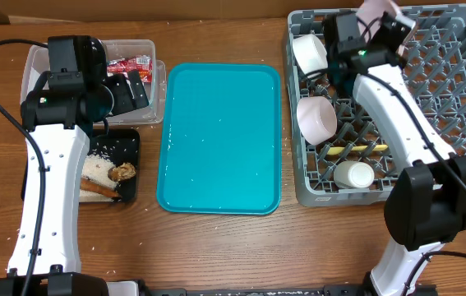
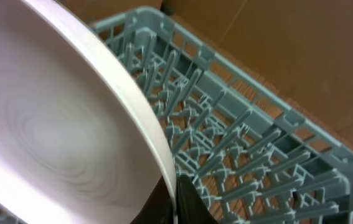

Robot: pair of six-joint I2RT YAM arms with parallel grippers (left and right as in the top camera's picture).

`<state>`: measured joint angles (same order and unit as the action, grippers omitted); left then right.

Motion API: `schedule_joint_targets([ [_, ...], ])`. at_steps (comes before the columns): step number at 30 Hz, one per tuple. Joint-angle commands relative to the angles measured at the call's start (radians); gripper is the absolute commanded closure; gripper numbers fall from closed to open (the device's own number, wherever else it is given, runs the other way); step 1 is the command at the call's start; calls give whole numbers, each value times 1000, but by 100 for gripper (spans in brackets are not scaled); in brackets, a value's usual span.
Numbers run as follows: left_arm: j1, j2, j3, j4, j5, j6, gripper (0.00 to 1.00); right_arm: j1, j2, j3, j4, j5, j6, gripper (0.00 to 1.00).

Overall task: Sort waste into correct bins and load items into the dishwasher
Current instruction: 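Stand the white plate upright in the rack and release it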

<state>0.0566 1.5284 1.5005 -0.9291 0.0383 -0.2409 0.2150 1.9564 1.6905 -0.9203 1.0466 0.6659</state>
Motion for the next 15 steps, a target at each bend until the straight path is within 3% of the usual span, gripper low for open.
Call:
schedule_joint_targets([
  [1,-3,0,23,-1,10,-7,0,5,-7,-47,37,-13,16,96],
  [5,-3,0,23,-1,10,-7,0,5,-1,-62,36,-85,15,92],
  [8,-3,0,23,-2,10,-7,0,5,-2,-61,37,-98,15,41],
  [9,-3,0,23,-1,10,-7,0,5,-3,-61,37,-98,15,34],
  [15,-3,0,23,-1,10,-7,0,10,-82,0,-44,-117,15,25],
])
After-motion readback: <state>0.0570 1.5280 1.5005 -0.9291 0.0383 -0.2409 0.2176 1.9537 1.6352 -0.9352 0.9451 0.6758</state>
